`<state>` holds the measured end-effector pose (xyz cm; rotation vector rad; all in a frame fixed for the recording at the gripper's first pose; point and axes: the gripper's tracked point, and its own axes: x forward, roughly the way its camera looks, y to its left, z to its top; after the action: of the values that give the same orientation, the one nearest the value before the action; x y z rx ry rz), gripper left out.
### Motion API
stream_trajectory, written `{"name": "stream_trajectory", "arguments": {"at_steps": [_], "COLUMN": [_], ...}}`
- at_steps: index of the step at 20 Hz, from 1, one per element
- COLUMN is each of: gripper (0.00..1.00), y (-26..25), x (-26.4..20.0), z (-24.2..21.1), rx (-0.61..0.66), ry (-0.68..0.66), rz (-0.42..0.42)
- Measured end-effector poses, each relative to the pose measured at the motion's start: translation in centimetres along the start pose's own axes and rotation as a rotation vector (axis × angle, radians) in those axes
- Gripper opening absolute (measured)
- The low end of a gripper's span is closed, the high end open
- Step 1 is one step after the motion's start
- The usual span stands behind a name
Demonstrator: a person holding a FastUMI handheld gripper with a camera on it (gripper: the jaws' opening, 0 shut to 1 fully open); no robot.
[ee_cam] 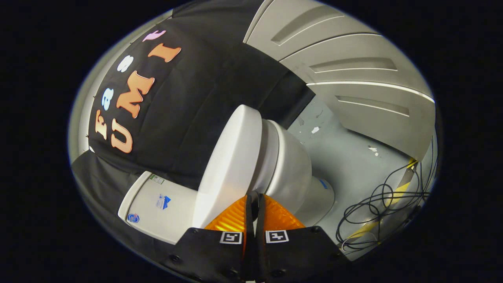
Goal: Open the toilet lid.
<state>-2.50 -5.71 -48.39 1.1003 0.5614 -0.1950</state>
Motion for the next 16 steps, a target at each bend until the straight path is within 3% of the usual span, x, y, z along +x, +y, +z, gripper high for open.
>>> {"name": "stream_trajectory", "arguments": {"at_steps": [5,9,16], "gripper": [0.08,0.08,0.08], "y": [0.7,1.1,3.8], "x": [0.0,0.2,-0.5], "z": [0.2,0.4,2.2], "rx": [-0.022,0.003,-0.105], "ry": [-0.036,-0.043,-0.078], "rz": [0.008,-0.044,-0.064]}}
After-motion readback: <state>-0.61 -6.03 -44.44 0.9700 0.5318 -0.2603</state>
